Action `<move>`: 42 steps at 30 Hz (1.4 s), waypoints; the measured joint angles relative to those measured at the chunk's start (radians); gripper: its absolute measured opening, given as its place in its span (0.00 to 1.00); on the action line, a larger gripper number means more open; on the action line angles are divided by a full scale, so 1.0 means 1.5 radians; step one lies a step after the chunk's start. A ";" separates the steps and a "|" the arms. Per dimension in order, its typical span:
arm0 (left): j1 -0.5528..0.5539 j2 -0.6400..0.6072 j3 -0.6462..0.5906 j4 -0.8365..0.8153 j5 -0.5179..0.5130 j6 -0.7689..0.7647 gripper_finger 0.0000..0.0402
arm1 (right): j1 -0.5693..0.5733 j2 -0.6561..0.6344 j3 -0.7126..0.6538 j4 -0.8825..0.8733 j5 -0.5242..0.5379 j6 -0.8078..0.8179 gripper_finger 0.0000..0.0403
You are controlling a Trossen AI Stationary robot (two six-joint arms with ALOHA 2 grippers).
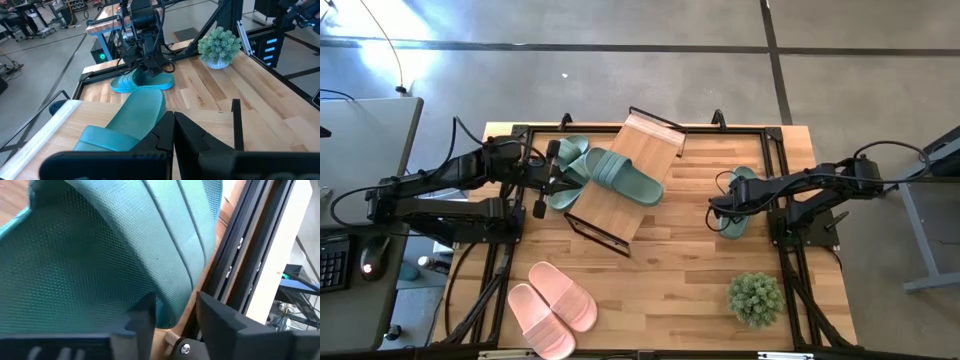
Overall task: Pick and place slides into the shelf
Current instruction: Put the green slide on the shelf
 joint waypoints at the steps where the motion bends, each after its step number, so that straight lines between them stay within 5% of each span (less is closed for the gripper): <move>1: 0.000 0.000 0.000 0.000 0.000 0.000 0.00 | 0.000 0.000 0.000 0.002 0.000 0.000 0.26; 7: 0.000 0.000 0.000 0.000 -0.015 0.000 0.00 | 0.001 0.000 0.000 0.008 0.005 0.000 0.02; 15: 0.000 0.000 0.000 0.000 -0.030 0.000 0.00 | 0.022 -0.002 0.064 -0.067 0.038 0.003 0.01; 22: 0.000 0.000 0.000 0.000 -0.030 0.000 0.00 | 0.065 -0.003 0.261 -0.265 0.091 0.005 0.00; 30: 0.000 0.000 0.000 0.001 -0.030 0.000 0.00 | 0.087 -0.027 0.517 -0.262 0.163 -0.129 0.00; 37: 0.000 0.000 0.000 0.000 -0.030 0.000 0.00 | 0.074 -0.030 0.717 -0.205 0.288 -0.428 0.00; 42: 0.000 0.000 0.000 0.002 -0.030 0.000 0.00 | 0.016 -0.030 0.797 0.004 0.203 -0.779 0.00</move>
